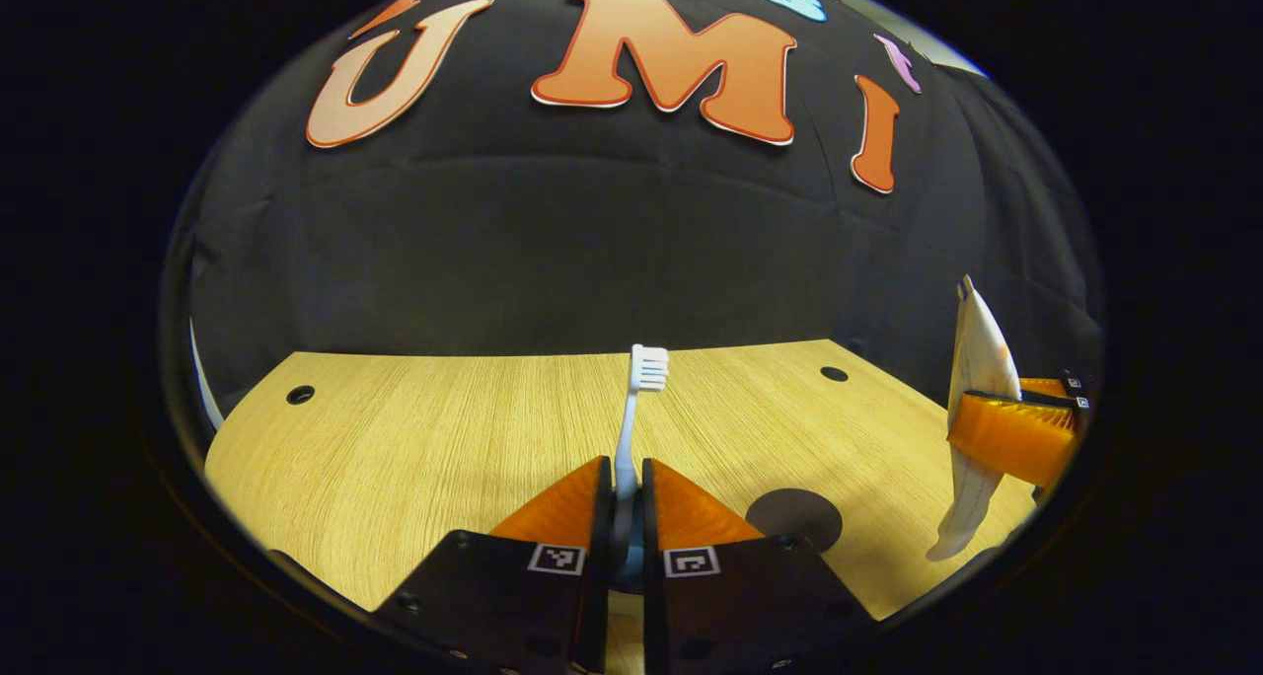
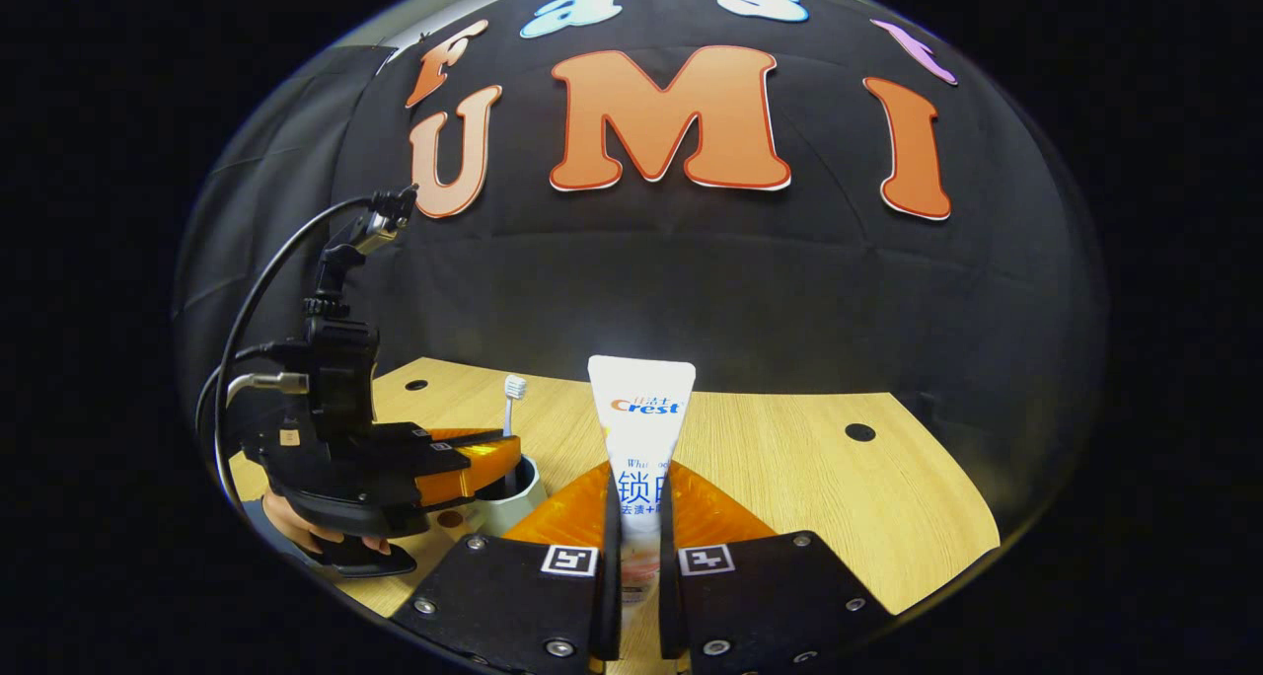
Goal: Put the toothbrush and toothpaste on the desktop into the cup, then pick up the cup and place it on the coaster on the desktop.
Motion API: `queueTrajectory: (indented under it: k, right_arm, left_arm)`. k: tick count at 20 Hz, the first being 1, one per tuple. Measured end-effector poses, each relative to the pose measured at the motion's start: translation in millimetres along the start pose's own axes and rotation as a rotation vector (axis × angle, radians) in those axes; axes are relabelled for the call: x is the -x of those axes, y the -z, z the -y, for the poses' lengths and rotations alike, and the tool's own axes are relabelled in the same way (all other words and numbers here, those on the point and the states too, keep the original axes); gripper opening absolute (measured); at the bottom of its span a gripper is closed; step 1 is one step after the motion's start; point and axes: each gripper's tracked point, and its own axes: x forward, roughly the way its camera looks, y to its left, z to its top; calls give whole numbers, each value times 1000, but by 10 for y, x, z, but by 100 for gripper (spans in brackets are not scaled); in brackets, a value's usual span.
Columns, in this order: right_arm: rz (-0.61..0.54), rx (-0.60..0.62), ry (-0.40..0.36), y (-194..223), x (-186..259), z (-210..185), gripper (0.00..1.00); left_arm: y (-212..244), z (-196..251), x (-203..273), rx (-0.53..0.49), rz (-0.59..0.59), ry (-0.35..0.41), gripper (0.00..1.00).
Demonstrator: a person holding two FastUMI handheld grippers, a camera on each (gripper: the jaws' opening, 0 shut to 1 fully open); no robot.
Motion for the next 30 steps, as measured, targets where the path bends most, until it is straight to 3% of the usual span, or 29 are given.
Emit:
queueTrajectory:
  k: [2,7,13,18,23,30]
  right_arm:
    - [2,-2,1,-3,12,3,16]
    - [20,-12,1,-57,42,18,16]
    - [101,-19,-33,-301,103,-103,16]
    - [169,0,-77,-431,98,-320,15]
    - [235,-20,-95,-562,24,-478,16]
    - [362,-31,-152,-660,-243,-854,16]
  left_arm:
    - [13,38,40,-5,-3,15,20]
    - [-45,67,215,-40,21,20,60]
    - [-225,65,658,-19,106,29,88]
    - [-396,16,1127,-32,219,-5,92]
    - [-423,10,1474,-18,273,12,91]
    - [-103,-213,1525,18,280,-33,92]
